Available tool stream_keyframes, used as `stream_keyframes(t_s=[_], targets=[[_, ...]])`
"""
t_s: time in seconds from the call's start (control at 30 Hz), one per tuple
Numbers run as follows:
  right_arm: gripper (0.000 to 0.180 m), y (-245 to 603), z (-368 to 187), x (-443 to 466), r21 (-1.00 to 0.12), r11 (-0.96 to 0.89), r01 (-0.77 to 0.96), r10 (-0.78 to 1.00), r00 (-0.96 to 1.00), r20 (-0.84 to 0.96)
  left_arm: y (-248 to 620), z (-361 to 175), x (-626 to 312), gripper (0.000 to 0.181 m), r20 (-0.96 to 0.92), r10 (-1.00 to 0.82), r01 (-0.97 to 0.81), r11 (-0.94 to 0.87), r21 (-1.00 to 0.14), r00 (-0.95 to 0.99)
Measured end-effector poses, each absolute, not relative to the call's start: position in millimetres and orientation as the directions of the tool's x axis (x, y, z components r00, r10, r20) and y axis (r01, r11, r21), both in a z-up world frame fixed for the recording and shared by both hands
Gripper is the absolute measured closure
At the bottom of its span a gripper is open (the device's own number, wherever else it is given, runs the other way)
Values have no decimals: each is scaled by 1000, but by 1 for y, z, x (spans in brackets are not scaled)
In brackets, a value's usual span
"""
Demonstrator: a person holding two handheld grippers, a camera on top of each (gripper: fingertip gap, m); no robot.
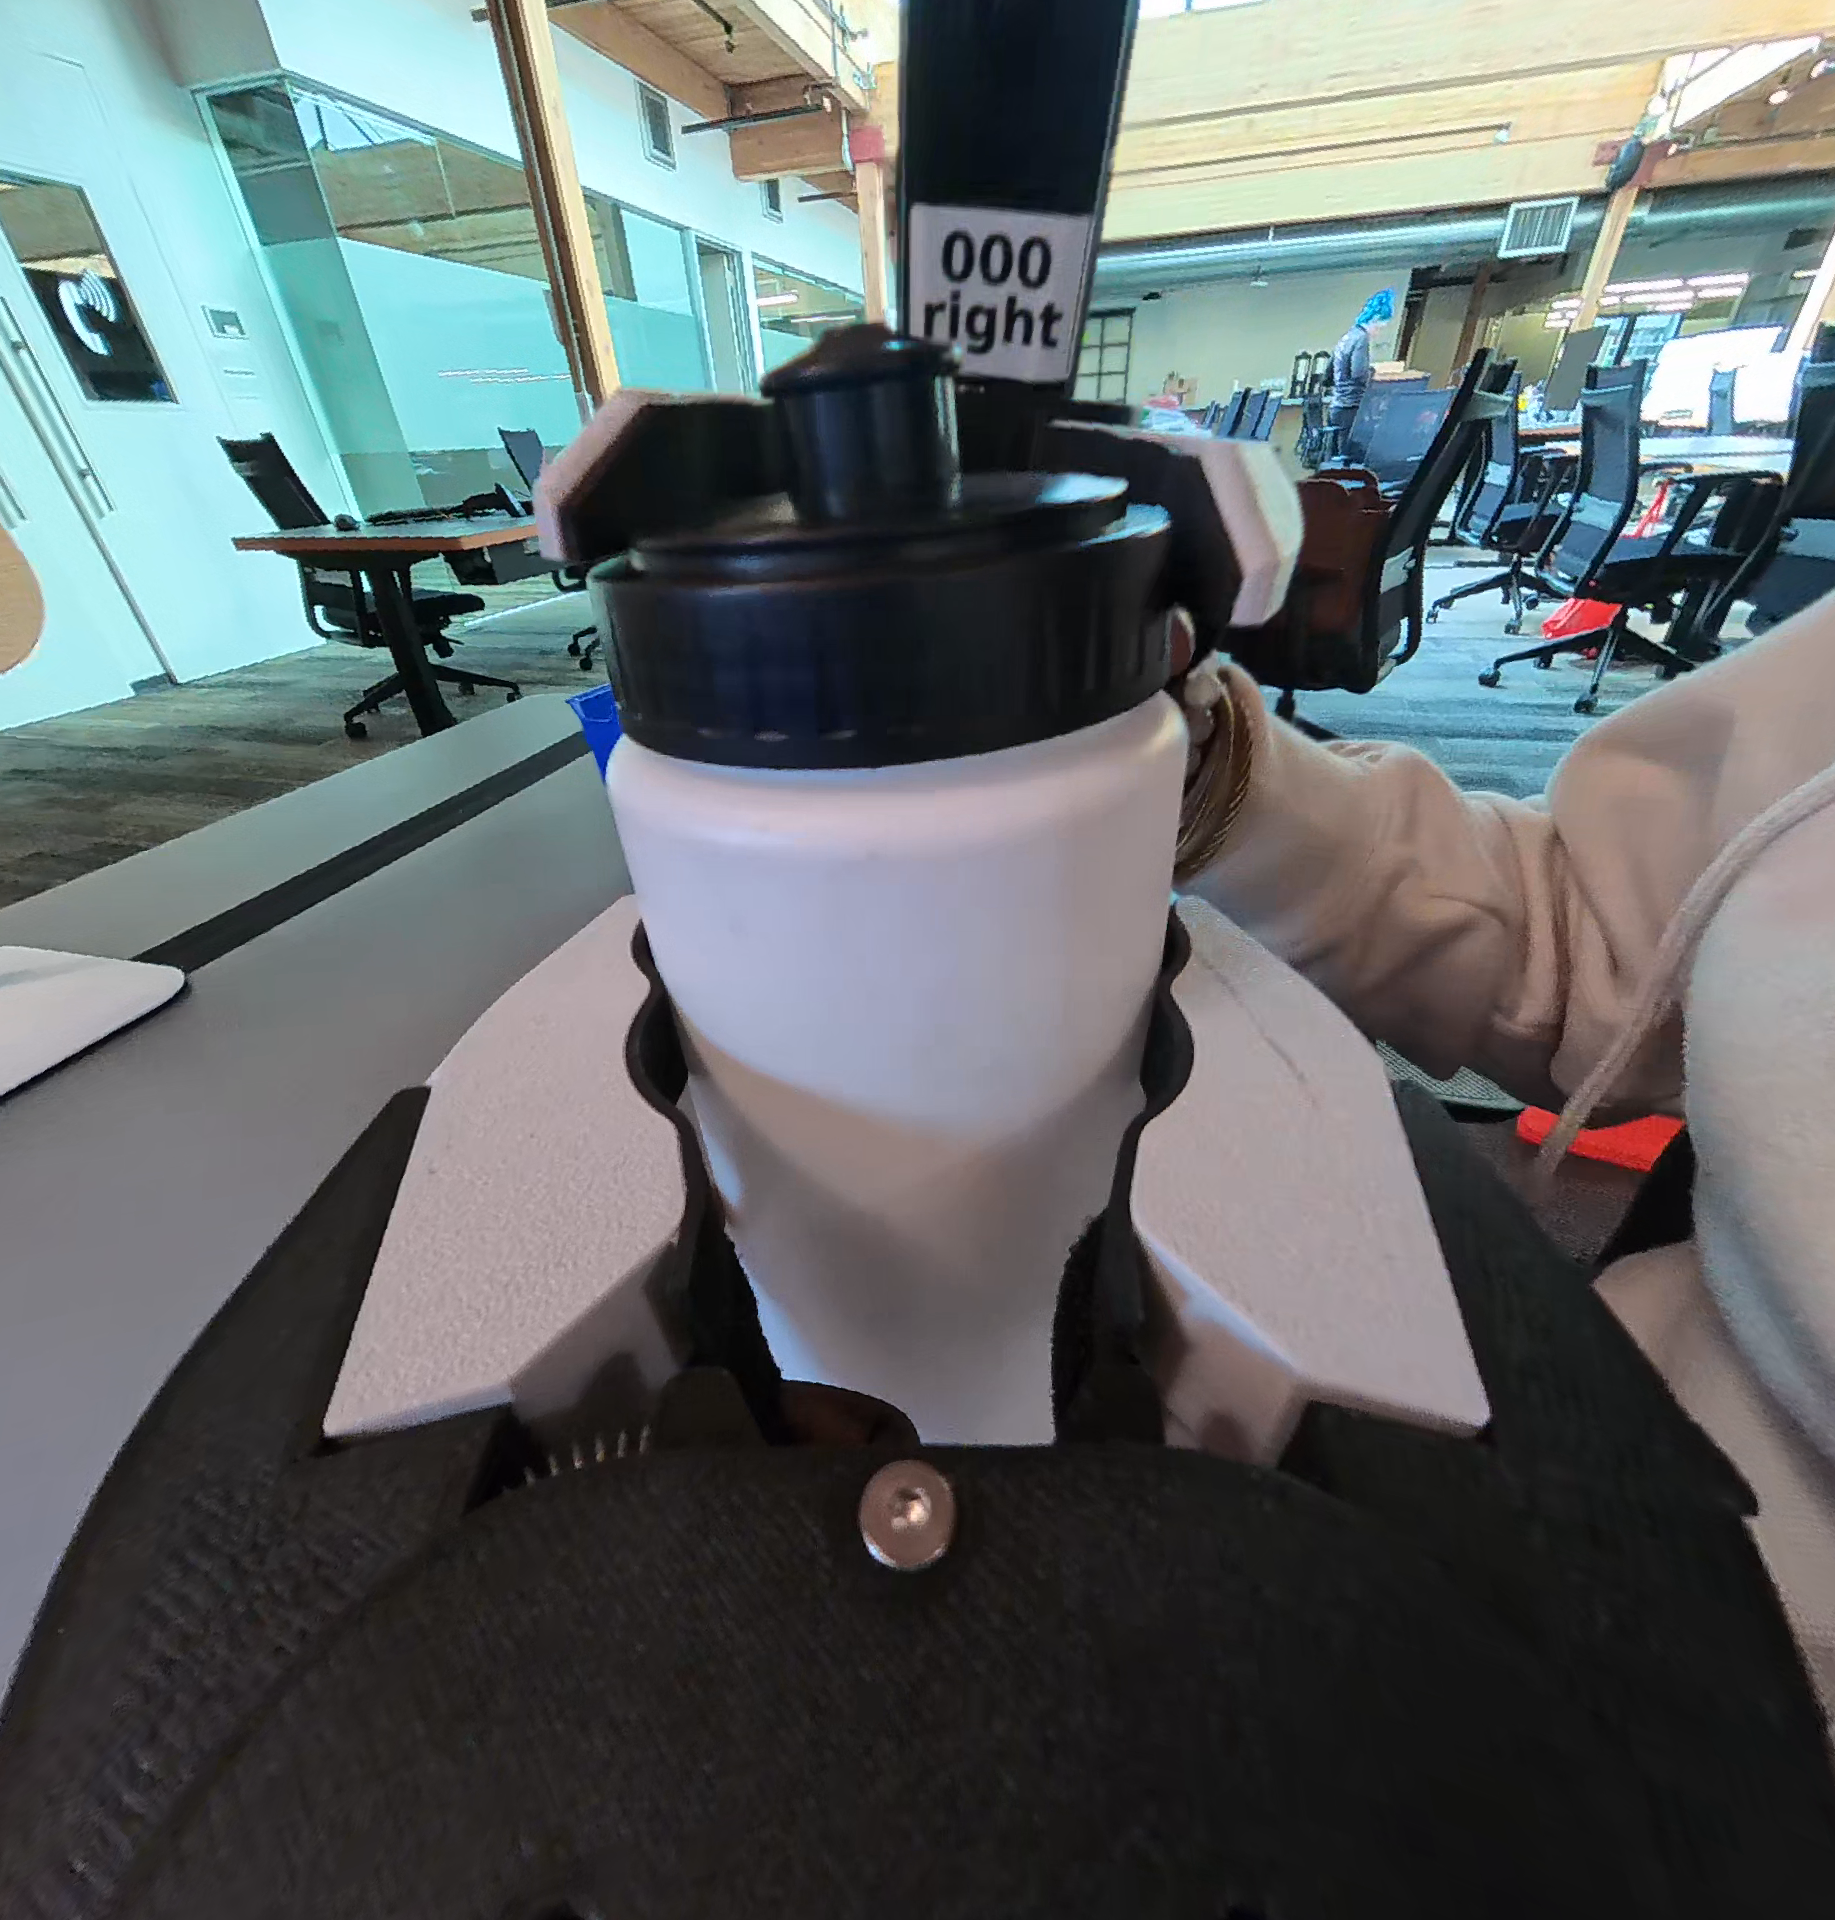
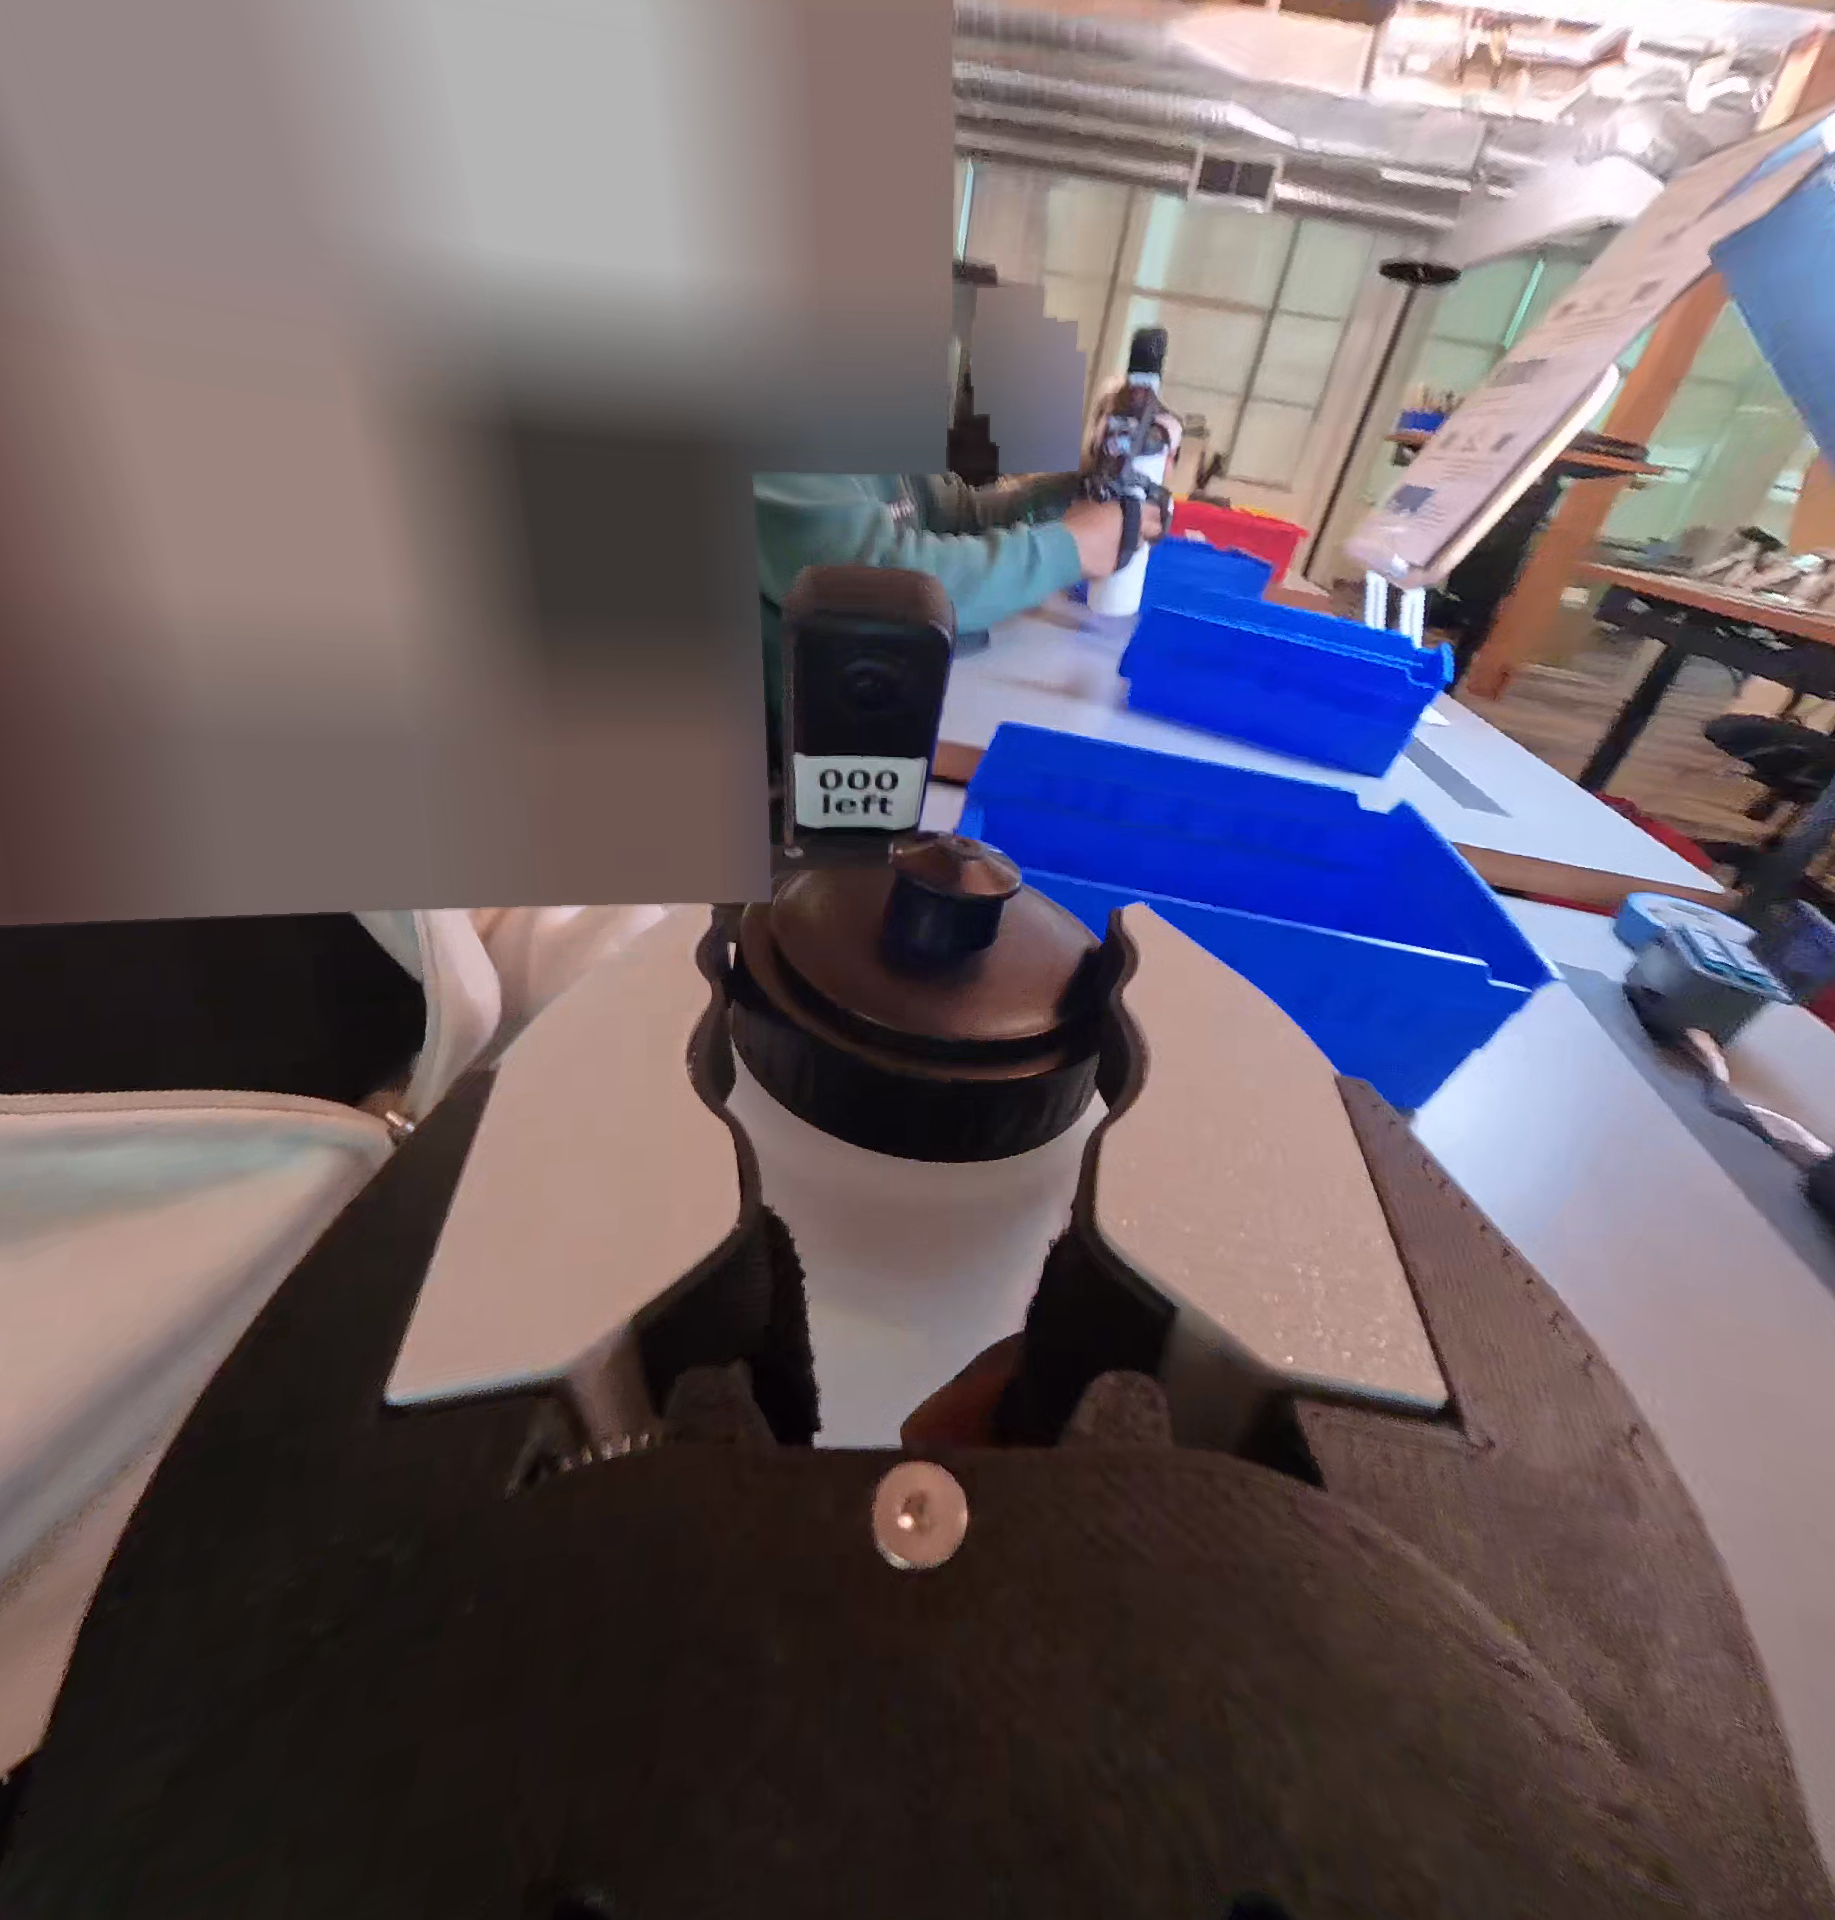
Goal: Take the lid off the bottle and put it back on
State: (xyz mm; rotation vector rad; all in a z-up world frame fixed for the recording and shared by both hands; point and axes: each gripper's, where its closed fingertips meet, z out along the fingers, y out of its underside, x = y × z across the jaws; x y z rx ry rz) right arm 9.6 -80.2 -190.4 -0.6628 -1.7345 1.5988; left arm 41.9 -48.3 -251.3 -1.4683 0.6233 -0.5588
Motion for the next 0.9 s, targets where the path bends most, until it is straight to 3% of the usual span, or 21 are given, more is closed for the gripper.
stream_keyframes(t_s=[0.1,0.2,0.27,0.4,0.53,0.73,0.83,0.9], targets=[[110,-78,-187,8,-993,34,-115,784,-613,98,-48,-251,41,93,-41,-687,-25,33,-999,726],[91,-71,-185,9,-990,33,-138,889,-449,92,-49,-251,43,93,-56,-687,-38,41,-998,724],[89,-72,-185,10,-991,54,-124,942,-323,91,-49,-251,43,93,-52,-684,-34,41,-999,727],[105,-71,-192,7,-988,150,-47,985,-82,153,-50,-251,44,93,-64,-685,-44,47,-998,725],[105,-77,-194,9,-992,128,-16,944,-304,127,-50,-251,45,93,-63,-696,-43,46,-998,715],[105,-82,-196,10,-992,124,-3,712,-696,91,-50,-251,44,93,-38,-703,-17,37,-999,710],[96,-79,-192,6,-1000,5,11,734,-679,-3,-50,-250,42,93,-29,-695,-5,37,-999,719],[87,-69,-191,2,-1000,-24,-14,843,-537,-12,-50,-250,42,93,-34,-693,-8,40,-999,720]])
